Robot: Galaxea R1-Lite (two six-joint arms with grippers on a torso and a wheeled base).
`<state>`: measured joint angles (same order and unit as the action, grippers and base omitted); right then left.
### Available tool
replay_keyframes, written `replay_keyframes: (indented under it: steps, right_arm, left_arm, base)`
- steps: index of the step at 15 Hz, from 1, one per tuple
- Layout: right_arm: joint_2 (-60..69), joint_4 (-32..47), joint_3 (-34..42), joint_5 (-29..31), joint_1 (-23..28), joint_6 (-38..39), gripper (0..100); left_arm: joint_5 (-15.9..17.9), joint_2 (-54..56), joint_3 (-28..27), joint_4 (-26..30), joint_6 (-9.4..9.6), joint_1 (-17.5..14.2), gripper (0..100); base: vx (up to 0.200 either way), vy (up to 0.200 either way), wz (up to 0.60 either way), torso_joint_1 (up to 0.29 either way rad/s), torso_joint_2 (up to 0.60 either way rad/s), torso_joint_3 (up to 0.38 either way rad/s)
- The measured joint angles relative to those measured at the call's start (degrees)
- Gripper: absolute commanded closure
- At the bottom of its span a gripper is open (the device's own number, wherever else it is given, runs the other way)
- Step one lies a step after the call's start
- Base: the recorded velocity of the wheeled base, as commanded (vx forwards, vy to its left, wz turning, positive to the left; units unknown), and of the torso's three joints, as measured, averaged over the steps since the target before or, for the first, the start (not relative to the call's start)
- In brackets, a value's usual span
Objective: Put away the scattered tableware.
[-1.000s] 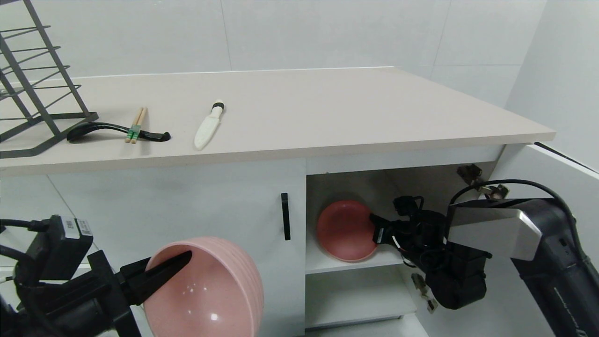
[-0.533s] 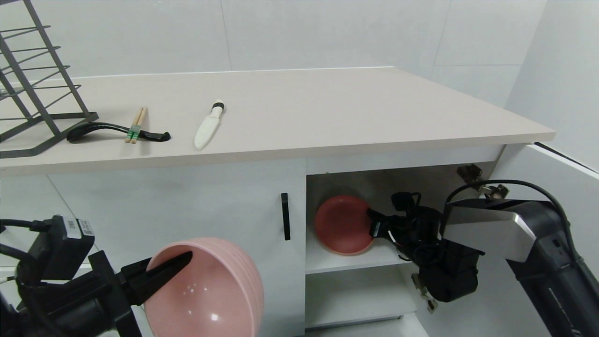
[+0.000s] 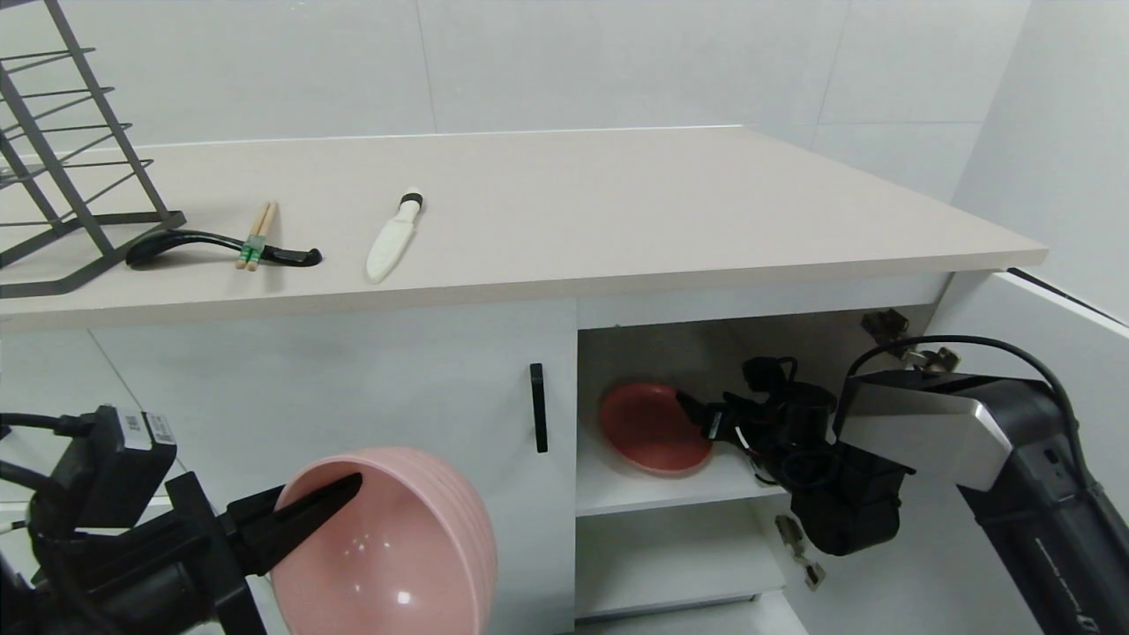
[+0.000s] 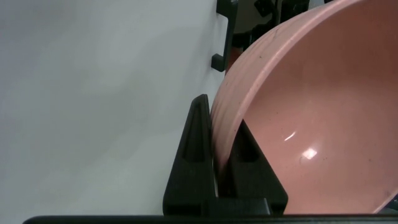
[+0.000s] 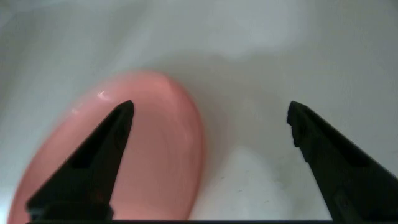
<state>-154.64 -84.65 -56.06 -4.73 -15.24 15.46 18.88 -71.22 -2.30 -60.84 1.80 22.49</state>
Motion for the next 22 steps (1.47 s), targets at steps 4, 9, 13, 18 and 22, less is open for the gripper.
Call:
replay_keyframes:
  steps: [4,9,13,18,22]
  right_arm:
    - [0.78,-2.24,1.66,0.74,0.57,-0.07,0]
    - [13.15,-5.03,20.10,3.56,-4.33,-0.63,0]
    - [25.89,-5.23,39.20,6.47,-11.63,-1.45,0]
    - [39.18,-5.34,49.51,12.23,-18.22,-2.22,0]
    - [44.89,-5.27,52.71,13.35,-18.91,-2.27,0]
  left_arm:
    - [0.02,0.29,0.41,-0.38,0.02,0.09,100]
    - [0.02,0.83,1.57,-0.44,0.05,0.57,100]
    - [-0.06,3.00,1.10,0.00,0.07,4.71,100]
    - [-1.45,0.77,-7.03,8.24,10.78,9.45,100]
    - [-8.02,-3.64,-14.99,15.43,13.21,15.63,100]
  base:
    - [0.000,0.000,0.00,0.000,0.00,0.000]
    - [0.000,0.000,0.00,0.000,0.00,0.000]
    - [0.000,0.000,0.00,0.000,0.00,0.000]
    - [0.000,0.000,0.00,0.000,0.00,0.000]
    - [0.000,0.000,0.00,0.000,0.00,0.000]
